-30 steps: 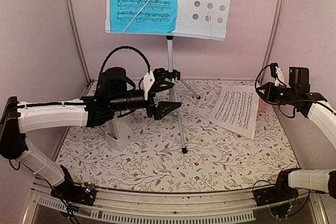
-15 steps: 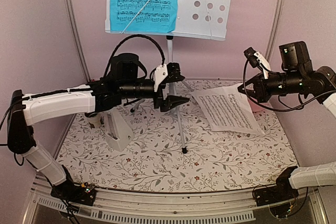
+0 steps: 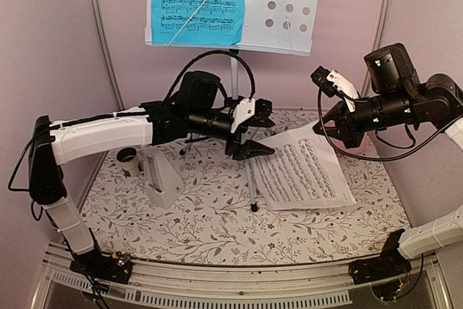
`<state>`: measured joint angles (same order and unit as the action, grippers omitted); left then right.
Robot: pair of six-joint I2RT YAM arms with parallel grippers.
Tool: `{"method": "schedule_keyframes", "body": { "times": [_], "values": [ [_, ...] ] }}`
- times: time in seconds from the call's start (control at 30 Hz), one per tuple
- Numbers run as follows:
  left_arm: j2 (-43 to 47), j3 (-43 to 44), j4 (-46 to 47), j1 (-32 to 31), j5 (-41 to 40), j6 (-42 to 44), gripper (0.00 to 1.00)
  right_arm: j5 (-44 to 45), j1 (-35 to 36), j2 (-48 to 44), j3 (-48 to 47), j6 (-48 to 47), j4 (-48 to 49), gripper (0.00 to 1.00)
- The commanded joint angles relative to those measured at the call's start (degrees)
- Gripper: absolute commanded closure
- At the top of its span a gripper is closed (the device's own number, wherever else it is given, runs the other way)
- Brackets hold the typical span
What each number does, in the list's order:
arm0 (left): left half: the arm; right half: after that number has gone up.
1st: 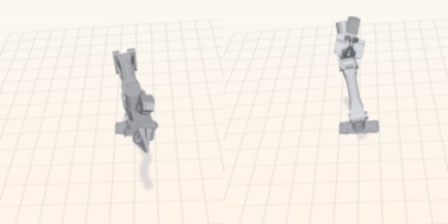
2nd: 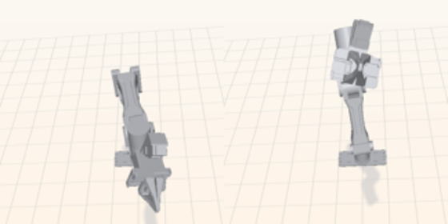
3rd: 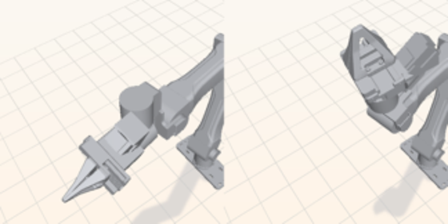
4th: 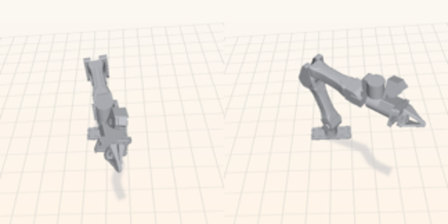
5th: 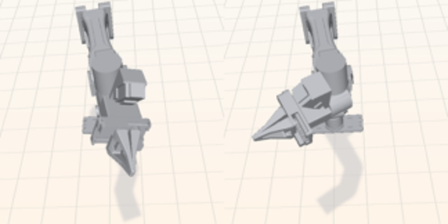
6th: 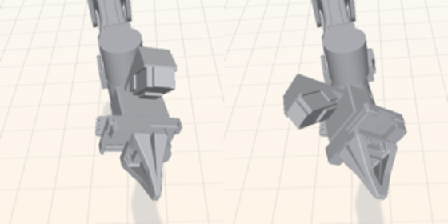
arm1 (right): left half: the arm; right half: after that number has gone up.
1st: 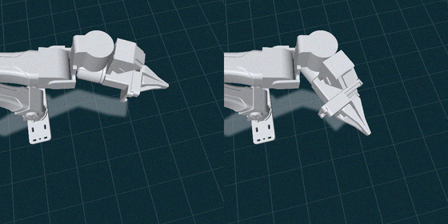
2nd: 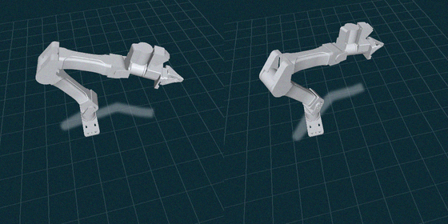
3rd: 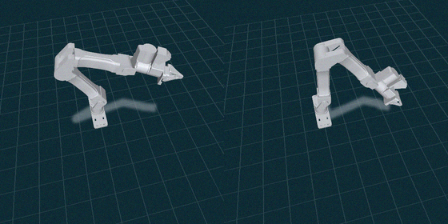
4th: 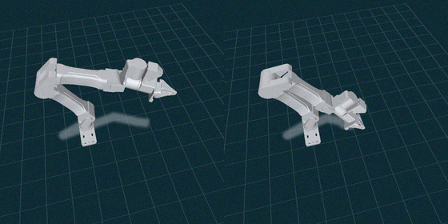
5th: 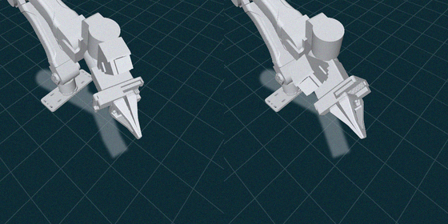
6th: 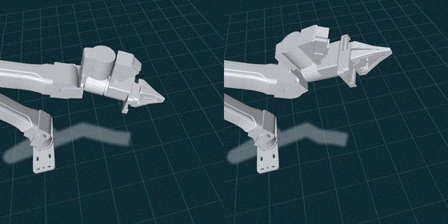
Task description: Set up the instrument practice props
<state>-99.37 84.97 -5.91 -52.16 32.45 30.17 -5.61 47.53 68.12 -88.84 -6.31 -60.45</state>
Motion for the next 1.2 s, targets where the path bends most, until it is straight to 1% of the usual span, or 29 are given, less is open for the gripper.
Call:
{"method": "schedule_keyframes", "body": {
  "times": [0.0,0.07,0.2,0.33,0.47,0.6,0.7,0.8,0.9,0.93,1.0,1.03,1.07,1.1,1.17],
  "values": [
    [1.14,-2.56,-3.08,-0.66,3.50,0.78,0.28,0.64,0.38,-0.05,-2.73,-2.35,0.60,1.00],
    [1.70,-3.52,-2.47,-0.66,3.80,0.55,0.28,-0.30,0.43,0.57,-2.81,-3.59,1.01,1.00],
    [1.04,-2.16,-3.51,-0.60,1.00,1.73,0.28,-0.95,0.45,2.23,-3.98,-5.48,-0.12,1.00],
    [1.10,-0.06,-6.51,0.54,-2.77,5.70,0.21,-1.60,1.35,2.79,-5.13,-6.49,-2.28,1.00],
    [-0.92,3.54,-9.25,0.76,1.67,5.68,0.20,-1.85,1.98,2.68,-5.92,-7.11,-3.54,1.00],
    [-4.85,8.36,-12.34,-0.37,3.71,5.80,0.25,-1.53,2.34,3.07,-7.63,-7.33,-4.37,1.00],
    [-7.18,11.54,-14.68,-1.26,5.68,6.43,0.35,-0.99,2.64,2.69,-8.27,-7.32,-4.44,1.00],
    [-8.68,13.78,-17.28,-2.01,6.93,6.56,0.48,-0.38,2.69,2.22,-8.28,-7.23,-4.25,1.00],
    [-8.09,13.07,-17.17,-2.37,6.46,6.12,0.66,-0.13,2.67,1.90,-8.20,-7.21,-3.62,1.00],
    [-7.47,12.40,-16.36,-2.41,5.69,5.75,0.78,0.08,2.66,1.74,-8.12,-7.22,-3.20,1.00],
    [-5.24,9.89,-13.30,-2.44,3.79,4.64,0.94,0.77,2.66,1.31,-7.90,-7.40,-1.65,1.00],
    [-3.79,7.93,-10.93,-2.42,2.83,3.47,1.00,1.34,2.68,0.68,-7.78,-7.40,-0.40,0.99],
    [-1.91,5.90,-7.75,-2.44,2.02,2.28,1.00,2.22,2.67,-0.19,-7.45,-6.94,1.73,0.91],
    [-0.02,3.50,-4.66,-2.30,1.36,0.96,1.00,3.04,2.67,-1.48,-6.53,-6.13,4.71,0.72],
    [3.60,-0.56,1.08,-1.84,0.78,-2.04,1.00,3.76,2.68,-4.89,-3.54,-4.47,12.35,0.50]
  ]
}}
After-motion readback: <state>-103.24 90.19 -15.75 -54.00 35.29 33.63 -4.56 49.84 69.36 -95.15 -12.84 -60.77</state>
